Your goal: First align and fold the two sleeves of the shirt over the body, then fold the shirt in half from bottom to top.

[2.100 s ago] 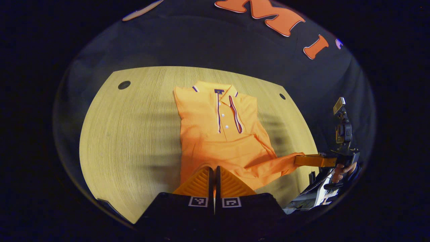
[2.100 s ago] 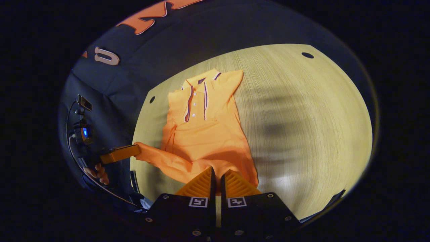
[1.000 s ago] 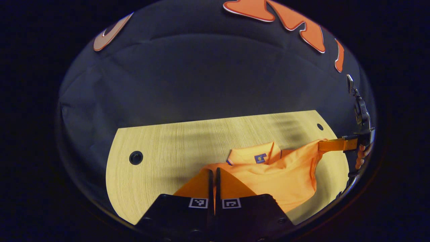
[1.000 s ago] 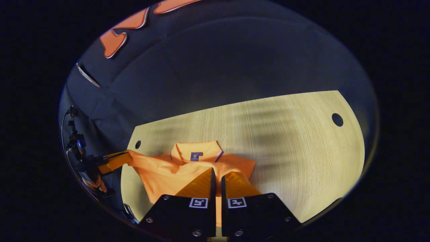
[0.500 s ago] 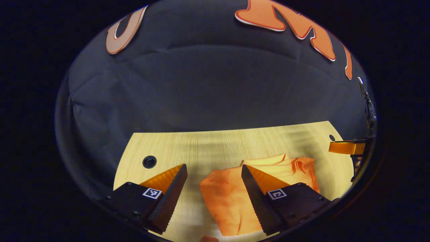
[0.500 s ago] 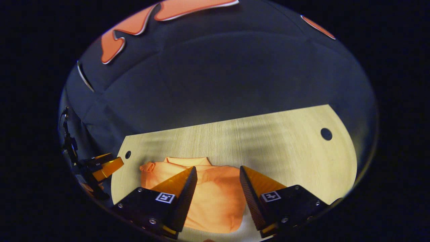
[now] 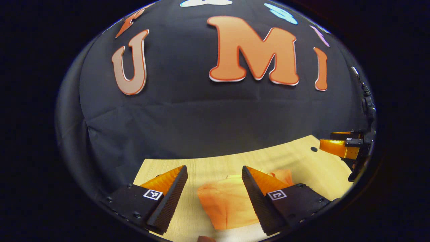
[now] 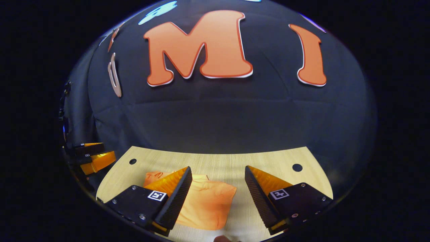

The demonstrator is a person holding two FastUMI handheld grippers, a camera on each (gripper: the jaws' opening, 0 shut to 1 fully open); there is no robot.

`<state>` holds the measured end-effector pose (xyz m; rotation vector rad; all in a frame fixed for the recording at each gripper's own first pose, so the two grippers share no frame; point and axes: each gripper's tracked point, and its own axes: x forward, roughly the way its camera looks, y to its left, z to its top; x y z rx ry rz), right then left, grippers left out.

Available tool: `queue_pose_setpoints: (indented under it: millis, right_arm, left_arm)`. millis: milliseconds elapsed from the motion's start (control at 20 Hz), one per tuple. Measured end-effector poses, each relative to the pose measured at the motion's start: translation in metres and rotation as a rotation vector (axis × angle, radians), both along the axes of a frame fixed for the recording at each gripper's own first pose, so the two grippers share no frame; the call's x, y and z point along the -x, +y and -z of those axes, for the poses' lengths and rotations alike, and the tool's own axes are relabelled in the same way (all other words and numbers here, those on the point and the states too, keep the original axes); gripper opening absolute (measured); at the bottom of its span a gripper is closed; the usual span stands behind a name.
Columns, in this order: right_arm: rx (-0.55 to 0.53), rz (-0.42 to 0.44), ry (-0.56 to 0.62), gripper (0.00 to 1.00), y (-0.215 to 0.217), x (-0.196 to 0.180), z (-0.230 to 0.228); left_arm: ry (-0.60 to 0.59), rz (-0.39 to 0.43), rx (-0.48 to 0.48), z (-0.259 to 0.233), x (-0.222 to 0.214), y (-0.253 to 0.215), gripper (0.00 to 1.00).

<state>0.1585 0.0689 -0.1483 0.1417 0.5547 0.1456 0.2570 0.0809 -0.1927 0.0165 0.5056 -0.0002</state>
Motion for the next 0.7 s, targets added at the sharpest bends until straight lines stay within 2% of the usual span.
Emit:
queue_pose_setpoints:
  millis: [150, 250, 450, 700]
  right_arm:
    - [0.019, 0.002, -0.095, 0.96, -0.01, 0.021, -0.036]
    - [0.026, 0.019, -0.127, 0.96, -0.009, 0.036, -0.043]
    - [0.036, 0.011, -0.171, 0.97, -0.001, 0.07, -0.05]
    - [0.053, 0.005, -0.304, 0.97, 0.001, 0.098, -0.085]
  left_arm:
    - [-0.077, -0.004, 0.013, -0.038, 0.025, -0.019, 0.97]
    - [-0.145, -0.006, 0.014, -0.057, 0.046, -0.031, 0.97]
    - [-0.209, -0.021, -0.002, -0.067, 0.088, -0.043, 0.96]
    - [-0.275, -0.053, 0.013, -0.086, 0.128, -0.057, 0.96]
